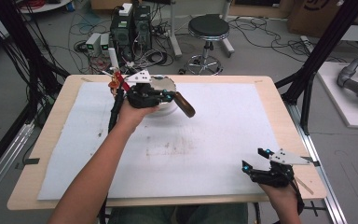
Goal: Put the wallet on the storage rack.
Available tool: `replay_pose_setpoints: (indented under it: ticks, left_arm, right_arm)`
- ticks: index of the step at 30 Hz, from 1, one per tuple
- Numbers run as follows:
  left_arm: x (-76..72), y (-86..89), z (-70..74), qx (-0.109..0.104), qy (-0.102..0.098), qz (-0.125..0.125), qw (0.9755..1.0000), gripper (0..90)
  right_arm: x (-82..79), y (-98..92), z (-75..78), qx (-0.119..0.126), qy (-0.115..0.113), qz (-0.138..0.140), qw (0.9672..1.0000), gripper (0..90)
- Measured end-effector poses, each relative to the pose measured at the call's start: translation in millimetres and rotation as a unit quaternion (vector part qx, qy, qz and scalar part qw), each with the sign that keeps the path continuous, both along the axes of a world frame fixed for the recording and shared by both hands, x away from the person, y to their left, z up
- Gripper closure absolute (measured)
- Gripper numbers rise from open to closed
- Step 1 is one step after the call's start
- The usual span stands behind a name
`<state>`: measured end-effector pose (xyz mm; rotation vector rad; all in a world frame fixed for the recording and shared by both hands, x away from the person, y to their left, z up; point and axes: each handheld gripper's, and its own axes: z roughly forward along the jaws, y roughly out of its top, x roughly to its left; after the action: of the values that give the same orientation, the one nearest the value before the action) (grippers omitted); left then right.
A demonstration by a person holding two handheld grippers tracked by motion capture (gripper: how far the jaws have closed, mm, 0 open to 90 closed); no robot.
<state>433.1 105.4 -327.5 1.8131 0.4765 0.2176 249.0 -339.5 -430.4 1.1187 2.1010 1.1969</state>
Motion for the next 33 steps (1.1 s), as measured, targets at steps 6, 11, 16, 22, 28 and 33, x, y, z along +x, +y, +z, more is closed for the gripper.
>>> replay_pose_setpoints:
  ticks: [6,11,16,22,28,33]
  left_arm:
    - [9.8,24.0,9.8,-0.004,-0.005,0.026,0.9996,88.3]
    - [18.6,41.1,17.5,-0.006,-0.008,0.045,0.9989,88.3]
    - [28.3,53.4,22.6,-0.001,-0.011,0.064,0.9979,88.3]
    - [39.9,62.3,18.0,0.000,-0.002,0.080,0.9968,88.3]
    - [50.5,66.0,7.6,0.003,0.009,0.092,0.9957,88.3]
    - [57.3,66.8,-1.1,0.006,0.017,0.103,0.9946,88.2]
  right_arm:
    - [4.0,4.7,-0.9,-0.002,0.003,0.005,1.0000,18.5]
    - [5.9,8.7,-1.5,-0.003,0.006,0.008,0.9999,18.5]
    - [6.4,10.5,-2.6,-0.007,0.007,0.009,0.9999,18.6]
    - [5.7,9.9,-2.8,-0.007,0.008,0.005,0.9999,18.6]
    - [5.3,9.3,-3.1,-0.007,0.008,0.004,0.9999,18.6]
    - [5.9,9.2,-3.8,-0.009,0.009,0.005,0.9999,18.5]
